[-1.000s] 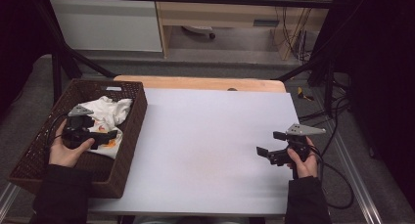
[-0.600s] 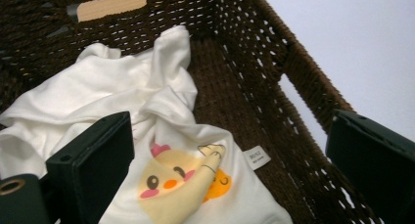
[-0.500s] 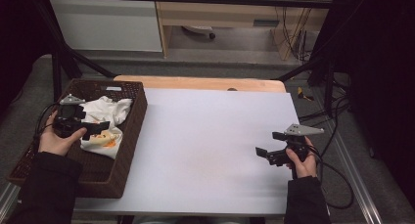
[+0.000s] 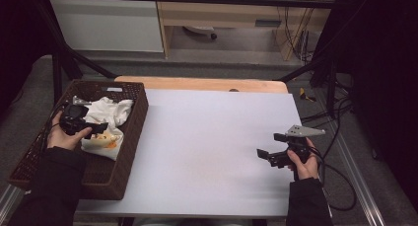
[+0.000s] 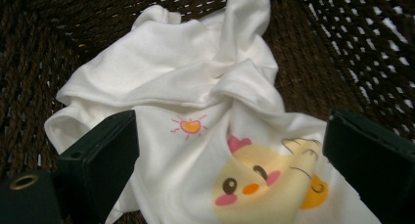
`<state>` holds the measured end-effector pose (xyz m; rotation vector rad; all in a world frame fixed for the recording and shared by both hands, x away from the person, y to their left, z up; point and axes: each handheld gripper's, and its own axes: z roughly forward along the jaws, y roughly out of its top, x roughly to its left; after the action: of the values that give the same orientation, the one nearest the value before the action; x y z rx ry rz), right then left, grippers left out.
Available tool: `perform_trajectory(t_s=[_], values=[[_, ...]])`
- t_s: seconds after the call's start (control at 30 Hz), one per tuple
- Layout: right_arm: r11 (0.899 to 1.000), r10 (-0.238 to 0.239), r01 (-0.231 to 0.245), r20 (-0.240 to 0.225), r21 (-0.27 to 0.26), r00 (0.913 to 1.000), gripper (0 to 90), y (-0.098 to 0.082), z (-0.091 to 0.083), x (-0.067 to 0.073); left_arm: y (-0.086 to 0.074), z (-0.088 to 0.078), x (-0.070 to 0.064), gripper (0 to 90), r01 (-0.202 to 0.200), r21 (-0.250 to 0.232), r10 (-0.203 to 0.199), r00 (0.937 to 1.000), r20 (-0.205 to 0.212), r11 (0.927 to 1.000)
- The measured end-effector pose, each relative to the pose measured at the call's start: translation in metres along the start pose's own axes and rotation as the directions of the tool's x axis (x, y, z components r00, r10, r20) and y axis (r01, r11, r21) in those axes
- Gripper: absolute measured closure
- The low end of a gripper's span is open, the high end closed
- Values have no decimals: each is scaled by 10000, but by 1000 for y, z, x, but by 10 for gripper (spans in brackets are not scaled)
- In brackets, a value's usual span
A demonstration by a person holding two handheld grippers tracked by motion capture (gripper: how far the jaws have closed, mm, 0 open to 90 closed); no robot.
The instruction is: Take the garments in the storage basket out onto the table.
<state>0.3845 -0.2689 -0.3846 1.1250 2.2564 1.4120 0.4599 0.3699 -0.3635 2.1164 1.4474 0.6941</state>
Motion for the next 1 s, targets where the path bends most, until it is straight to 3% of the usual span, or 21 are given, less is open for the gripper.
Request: perform_trajectory(t_s=[0.13, 0.43, 0.57, 0.87, 1.0], values=[[10000, -19, 19, 0, 6, 10000, 6, 0, 1, 0, -4, 14, 5, 105, -68, 349, 77, 9996, -267, 9994], [10000, 13, -13, -11, -19, 10000, 6, 0, -1, 0, -16, 39, 8, 145, -408, 1379, 437, 9989, -183, 9896], [10000, -5, 5, -1, -15, 10000, 6, 0, -1, 0, -19, 42, 9, 192, -379, 1513, 411, 9990, -177, 9878], [10000, 1, -1, 9, -55, 10000, 6, 0, -2, 0, -22, 44, 12, 409, 108, 1694, -138, 9998, 168, 9855], [10000, 8, -8, 15, -47, 10000, 6, 0, -2, 0, -22, 42, 12, 537, 59, 1951, -101, 9997, 205, 9808]])
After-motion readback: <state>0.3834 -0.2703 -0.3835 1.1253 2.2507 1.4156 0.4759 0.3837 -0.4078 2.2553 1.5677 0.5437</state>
